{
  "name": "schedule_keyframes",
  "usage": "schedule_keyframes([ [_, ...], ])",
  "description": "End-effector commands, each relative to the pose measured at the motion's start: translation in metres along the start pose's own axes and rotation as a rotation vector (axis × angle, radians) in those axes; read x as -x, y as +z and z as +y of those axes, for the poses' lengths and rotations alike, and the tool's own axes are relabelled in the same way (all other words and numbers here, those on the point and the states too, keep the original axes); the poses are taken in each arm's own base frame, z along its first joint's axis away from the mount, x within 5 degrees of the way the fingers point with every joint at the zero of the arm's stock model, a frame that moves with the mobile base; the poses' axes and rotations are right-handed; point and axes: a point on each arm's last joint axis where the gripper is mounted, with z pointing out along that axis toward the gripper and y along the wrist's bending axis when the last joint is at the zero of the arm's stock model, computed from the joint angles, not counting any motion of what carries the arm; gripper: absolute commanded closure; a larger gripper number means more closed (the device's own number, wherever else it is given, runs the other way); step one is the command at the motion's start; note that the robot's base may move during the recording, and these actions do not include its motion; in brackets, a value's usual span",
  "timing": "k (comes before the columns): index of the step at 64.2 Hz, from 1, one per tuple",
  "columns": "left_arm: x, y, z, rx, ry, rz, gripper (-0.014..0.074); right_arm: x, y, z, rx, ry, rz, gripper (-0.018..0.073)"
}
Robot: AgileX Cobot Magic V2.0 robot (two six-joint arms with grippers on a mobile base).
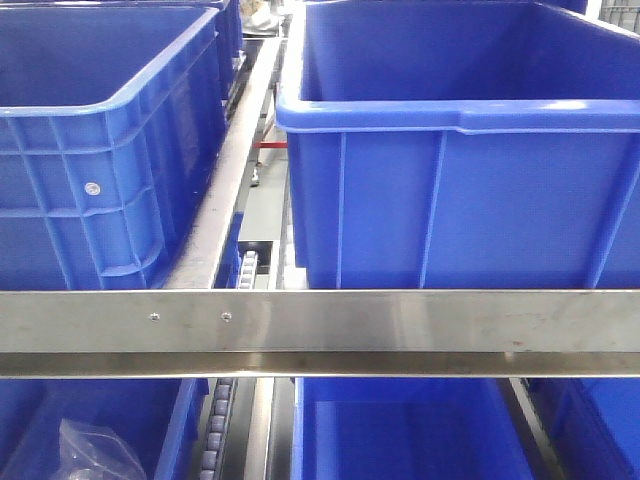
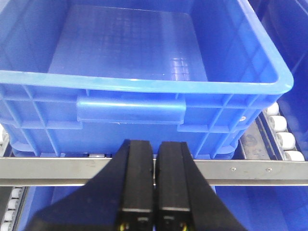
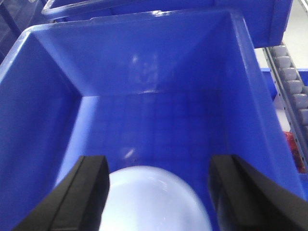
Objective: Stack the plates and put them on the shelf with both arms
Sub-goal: 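Raise the right gripper out of the bin and close it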
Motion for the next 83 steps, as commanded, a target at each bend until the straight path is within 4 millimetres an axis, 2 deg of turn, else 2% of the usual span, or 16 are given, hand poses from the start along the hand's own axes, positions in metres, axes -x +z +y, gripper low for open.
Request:
schedule_keyframes([
  [1, 0.016, -0.003, -0.003, -0.022, -0.008, -0.102, 0.0512, 0.031, -0.027, 0.004, 0.020, 0.000, -0.131, 0.0033],
  [8, 0.016, -0.003, -0.003, -0.022, -0.008, -0.102, 0.0512, 0.027, -0.056, 0.004, 0.020, 0.000, -0.135, 0.0077],
  [14, 0.016, -0.003, -0.003, -0.022, -0.008, -0.102, 0.0512, 0.014, -0.086, 0.001, 0.025, 0.000, -0.160, 0.0134],
  [17, 0.016, -0.003, -0.003, -0.022, -0.008, -0.102, 0.0512, 0.007, -0.108, 0.000, 0.029, -0.006, -0.191, 0.0175],
  [23, 0.016, -0.003, -0.003, -0.022, -0.008, -0.102, 0.0512, -0.016, -0.144, -0.004, 0.036, -0.006, -0.233, 0.0285],
  [32, 0.016, -0.003, -0.003, -0.022, -0.008, -0.102, 0.0512, -0.065, -0.189, -0.013, 0.039, -0.006, -0.248, 0.0557],
  [38, 0.016, -0.003, -0.003, -0.022, -0.008, -0.102, 0.0512, -0.089, -0.211, -0.017, 0.047, -0.008, -0.293, 0.0535],
  [45, 0.016, -0.003, -0.003, -0.022, -0.008, -0.102, 0.0512, -0.110, -0.220, -0.021, 0.049, -0.008, -0.303, 0.0538],
  [53, 0.016, -0.003, -0.003, -0.022, -0.008, -0.102, 0.0512, -0.123, -0.218, -0.023, 0.043, -0.006, -0.269, 0.0538],
  [83, 0.016, -0.003, -0.003, -0.022, -0.008, -0.102, 0.0512, -0.130, -0.216, -0.024, 0.038, -0.001, -0.229, 0.0538],
])
